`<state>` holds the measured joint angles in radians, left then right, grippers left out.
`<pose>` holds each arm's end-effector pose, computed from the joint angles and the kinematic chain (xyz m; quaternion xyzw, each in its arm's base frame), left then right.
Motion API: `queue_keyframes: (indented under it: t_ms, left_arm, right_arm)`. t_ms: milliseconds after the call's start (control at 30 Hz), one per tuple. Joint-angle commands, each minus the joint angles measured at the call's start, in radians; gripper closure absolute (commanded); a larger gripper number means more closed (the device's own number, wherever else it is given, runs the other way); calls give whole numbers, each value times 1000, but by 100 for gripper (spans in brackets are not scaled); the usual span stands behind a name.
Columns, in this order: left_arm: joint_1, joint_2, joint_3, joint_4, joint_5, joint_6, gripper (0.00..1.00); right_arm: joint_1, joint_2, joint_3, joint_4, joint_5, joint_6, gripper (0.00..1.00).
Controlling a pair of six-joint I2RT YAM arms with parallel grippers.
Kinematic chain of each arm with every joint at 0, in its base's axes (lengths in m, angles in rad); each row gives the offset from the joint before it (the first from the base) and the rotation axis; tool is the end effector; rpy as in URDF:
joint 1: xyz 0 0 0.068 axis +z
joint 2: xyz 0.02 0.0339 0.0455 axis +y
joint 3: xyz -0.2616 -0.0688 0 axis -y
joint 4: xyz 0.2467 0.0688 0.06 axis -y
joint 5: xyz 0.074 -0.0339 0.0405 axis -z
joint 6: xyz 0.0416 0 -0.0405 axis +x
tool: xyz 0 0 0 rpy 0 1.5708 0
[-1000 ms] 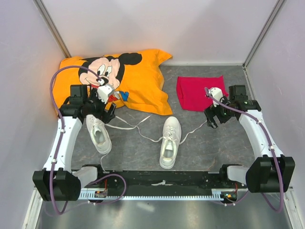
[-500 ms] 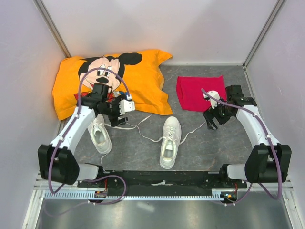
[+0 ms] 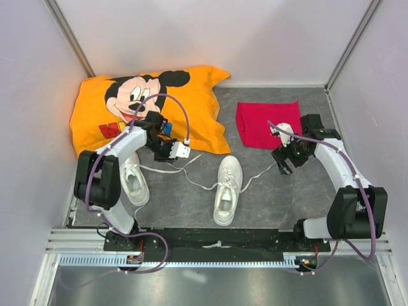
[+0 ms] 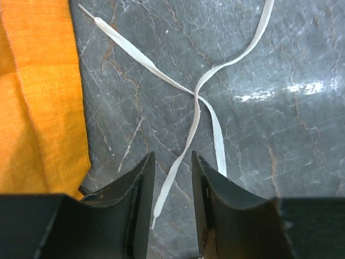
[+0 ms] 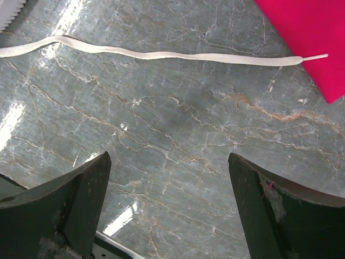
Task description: Tie the shoes
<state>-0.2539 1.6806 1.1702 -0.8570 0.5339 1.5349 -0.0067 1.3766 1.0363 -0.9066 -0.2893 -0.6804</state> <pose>0.3000 -0.0997 0.1978 0.7651 0.5798 -0.1519 0.2353 0.2584 0.0101 0.2365 -0.3447 0.9140 0.0802 0.1981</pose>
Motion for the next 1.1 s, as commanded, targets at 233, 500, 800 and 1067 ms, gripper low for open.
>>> queue_keyframes:
  t_ms: [233, 500, 800, 1067]
  left_arm:
    - [-31, 114, 46, -5, -61, 137, 60]
    - [-31, 177, 37, 4, -97, 142, 57]
    - [-38, 192, 13, 26, -104, 122, 75]
    - [-42, 157, 13, 26, -65, 106, 83]
  right_arm:
    - [1, 29, -31, 21, 29, -73, 2]
    - [33, 71, -53, 80, 45, -87, 2]
    - [77, 137, -39, 144, 53, -80, 2]
    - [142, 182, -35, 202, 61, -105, 2]
